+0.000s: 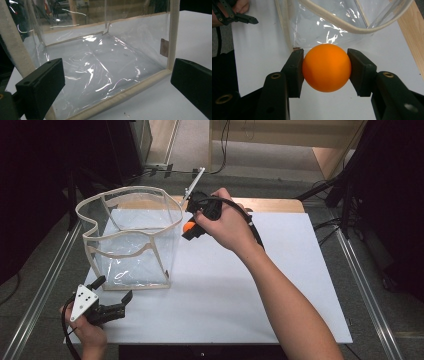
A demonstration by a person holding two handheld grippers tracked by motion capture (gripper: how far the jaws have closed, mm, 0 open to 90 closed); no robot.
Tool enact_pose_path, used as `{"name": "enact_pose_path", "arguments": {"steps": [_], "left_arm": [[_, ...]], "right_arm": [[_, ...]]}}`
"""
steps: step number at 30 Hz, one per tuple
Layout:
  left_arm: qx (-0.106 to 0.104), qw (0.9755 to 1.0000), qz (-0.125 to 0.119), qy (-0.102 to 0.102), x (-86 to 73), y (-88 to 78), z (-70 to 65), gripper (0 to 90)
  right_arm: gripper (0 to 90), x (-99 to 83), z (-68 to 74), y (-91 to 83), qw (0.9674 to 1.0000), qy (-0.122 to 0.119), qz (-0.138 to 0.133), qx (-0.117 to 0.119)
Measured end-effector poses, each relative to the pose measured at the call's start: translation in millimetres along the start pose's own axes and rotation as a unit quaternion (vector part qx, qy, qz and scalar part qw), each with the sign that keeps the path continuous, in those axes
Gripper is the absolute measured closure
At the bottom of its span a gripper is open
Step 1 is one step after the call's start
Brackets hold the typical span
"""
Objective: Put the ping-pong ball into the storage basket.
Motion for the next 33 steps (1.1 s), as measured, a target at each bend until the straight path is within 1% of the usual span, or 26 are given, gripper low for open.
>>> {"name": "enact_pose_path", "arguments": {"steps": [2, 3, 5, 7, 13, 20, 21, 24, 29, 33], "left_arm": [[0.000, 1.0000, 0.000, 0.000, 0.0, -0.1, 0.0, 0.0], [0.000, 1.0000, 0.000, 0.000, 0.1, -0.1, 0.2, 0.0], [0.000, 1.0000, 0.000, 0.000, 0.0, -0.1, 0.1, 0.0], [0.000, 1.0000, 0.000, -0.001, 0.0, -0.1, 0.1, 0.0], [0.001, 1.0000, 0.000, 0.000, 0.1, -0.1, 0.1, 0.0], [0.001, 1.0000, 0.000, 0.001, 0.2, -0.1, 0.2, 0.0], [0.001, 1.0000, 0.000, 0.001, 0.1, -0.1, 0.3, 0.0], [0.001, 1.0000, 0.000, 0.001, 0.2, -0.2, 0.2, 0.0], [0.000, 1.0000, -0.001, -0.001, 0.3, -0.3, 0.0, 0.0], [0.000, 1.0000, 0.000, 0.001, 0.1, -0.4, 0.1, 0.0]], "right_arm": [[48.0, 1.4, -0.2, -0.7, 1.0000, 0.002, 0.003, -0.002], [48.0, 2.0, -0.8, -0.7, 1.0000, -0.001, 0.003, -0.002], [47.9, 3.7, -0.9, -1.4, 1.0000, 0.002, 0.002, -0.002], [48.0, 5.4, -1.6, -2.0, 1.0000, -0.001, 0.000, -0.001], [48.0, 10.6, -0.7, -5.0, 1.0000, 0.000, -0.003, -0.001], [48.0, 14.6, -2.3, -3.6, 1.0000, -0.002, 0.001, -0.001], [48.0, 15.6, -1.8, -3.0, 1.0000, 0.001, -0.002, 0.001], [48.0, 20.2, -2.0, -2.1, 1.0000, -0.004, -0.002, 0.002], [48.0, 26.2, -0.2, -0.9, 1.0000, -0.005, -0.004, 0.004], [48.0, 29.9, -0.1, -0.6, 1.0000, -0.005, -0.005, 0.004]]}}
Point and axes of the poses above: each handheld gripper's, and its own axes: y roughly forward along the jaws, x roughly out of its top, z roughly to its left, the point moved 9 cm from there along y, roughly forward along the jaws, and after that the axes turned 1 degree about x, right-handed, at the moved point
